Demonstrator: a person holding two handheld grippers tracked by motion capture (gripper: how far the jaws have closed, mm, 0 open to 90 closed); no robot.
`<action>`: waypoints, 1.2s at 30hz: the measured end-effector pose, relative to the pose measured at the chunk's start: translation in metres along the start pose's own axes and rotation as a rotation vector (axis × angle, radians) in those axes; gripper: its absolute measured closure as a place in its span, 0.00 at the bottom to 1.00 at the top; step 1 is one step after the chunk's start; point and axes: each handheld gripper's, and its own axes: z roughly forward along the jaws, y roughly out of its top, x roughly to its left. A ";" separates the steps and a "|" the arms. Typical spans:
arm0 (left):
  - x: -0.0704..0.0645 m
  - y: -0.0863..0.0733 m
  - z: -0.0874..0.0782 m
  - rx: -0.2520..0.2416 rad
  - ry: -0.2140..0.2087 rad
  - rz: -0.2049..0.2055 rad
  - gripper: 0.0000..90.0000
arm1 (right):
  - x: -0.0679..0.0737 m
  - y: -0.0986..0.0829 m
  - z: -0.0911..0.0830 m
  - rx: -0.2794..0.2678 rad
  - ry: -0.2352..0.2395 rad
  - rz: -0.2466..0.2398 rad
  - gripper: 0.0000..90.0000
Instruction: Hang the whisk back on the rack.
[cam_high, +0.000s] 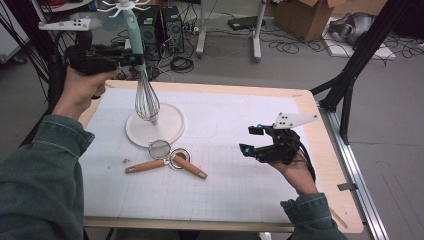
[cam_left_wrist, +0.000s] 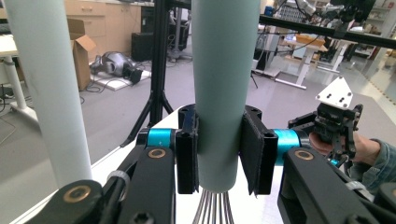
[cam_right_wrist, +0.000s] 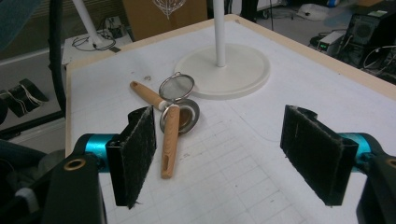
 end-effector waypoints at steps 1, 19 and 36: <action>0.000 0.000 0.000 -0.002 0.003 0.000 0.77 | 0.000 0.000 0.000 0.000 0.000 -0.001 0.29; 0.010 -0.004 0.000 0.015 0.069 -0.018 0.77 | -0.001 0.003 0.001 -0.011 0.005 -0.012 0.29; 0.010 -0.008 -0.016 -0.016 0.121 -0.034 0.68 | -0.002 0.008 0.005 -0.001 0.011 -0.013 0.29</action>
